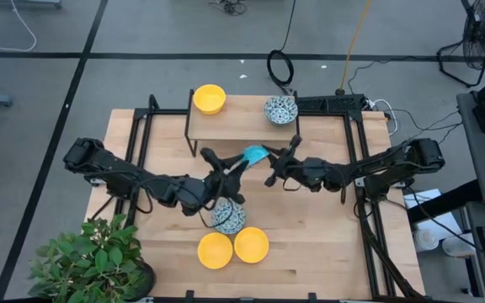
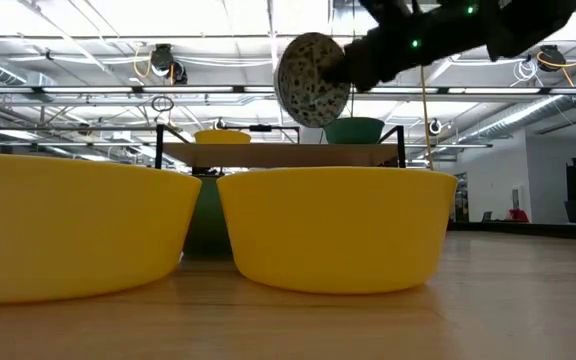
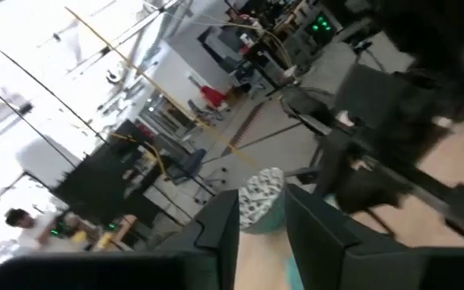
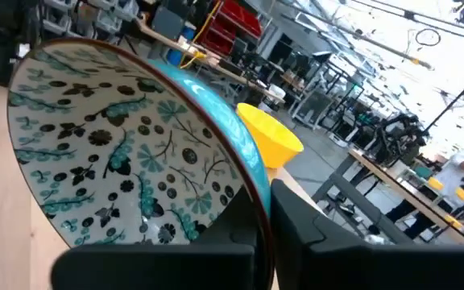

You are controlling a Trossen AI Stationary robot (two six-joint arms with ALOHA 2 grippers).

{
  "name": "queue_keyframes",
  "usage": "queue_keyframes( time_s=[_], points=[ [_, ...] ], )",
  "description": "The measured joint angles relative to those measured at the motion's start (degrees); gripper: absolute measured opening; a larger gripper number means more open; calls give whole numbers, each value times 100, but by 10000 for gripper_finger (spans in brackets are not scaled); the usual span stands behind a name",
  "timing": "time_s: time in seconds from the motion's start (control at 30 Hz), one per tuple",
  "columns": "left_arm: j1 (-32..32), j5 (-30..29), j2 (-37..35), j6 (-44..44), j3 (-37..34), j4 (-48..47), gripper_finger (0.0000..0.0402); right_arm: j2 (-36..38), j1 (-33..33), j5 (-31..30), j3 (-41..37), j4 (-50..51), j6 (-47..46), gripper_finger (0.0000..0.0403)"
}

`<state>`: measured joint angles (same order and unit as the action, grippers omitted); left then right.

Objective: Pick & Place Mini bowls
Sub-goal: Stack the left blue bowl on top of the blue bowl on the shelf

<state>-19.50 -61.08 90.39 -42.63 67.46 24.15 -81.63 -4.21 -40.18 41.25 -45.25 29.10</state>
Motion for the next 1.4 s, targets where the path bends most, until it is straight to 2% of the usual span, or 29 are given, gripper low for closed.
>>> queue_keyframes(
  time_s=[0.1,0.3,0.43,0.53,0.63,0.8,0.9,1.1,1.2,1.27,1.4],
  points=[
    [-166,-103,28,401,-8,-60,116,115,3,-21,52,-57,-171,4],
    [-499,-586,25,1047,-9,-379,123,446,-18,209,34,565,-519,3],
    [-681,-712,24,1483,-9,-1054,117,835,37,812,46,1062,-967,3],
    [-720,-541,-47,1935,-11,-1704,111,1118,164,1183,230,1550,-1200,3],
    [-593,142,-179,2522,-12,-2352,102,1328,365,1485,984,2725,-1368,3],
    [-79,2279,-512,3436,-9,-3334,86,1019,884,1953,2771,4861,-1456,3],
    [273,3162,-568,3530,-4,-3556,77,684,1253,1983,3860,5780,-1456,3],
    [856,3601,-699,3456,-24,-4323,60,-261,2063,2098,5850,7472,-1652,3],
    [1160,3907,-682,3466,-80,-4386,51,-770,2474,2214,6800,8296,-1812,3],
    [1347,4223,-692,3486,-102,-4360,45,-1127,2775,2473,7439,8929,-2032,3],
    [1564,4778,-688,3576,-221,-4369,31,-1801,3480,3416,8407,10051,-2565,3]
  ],
)
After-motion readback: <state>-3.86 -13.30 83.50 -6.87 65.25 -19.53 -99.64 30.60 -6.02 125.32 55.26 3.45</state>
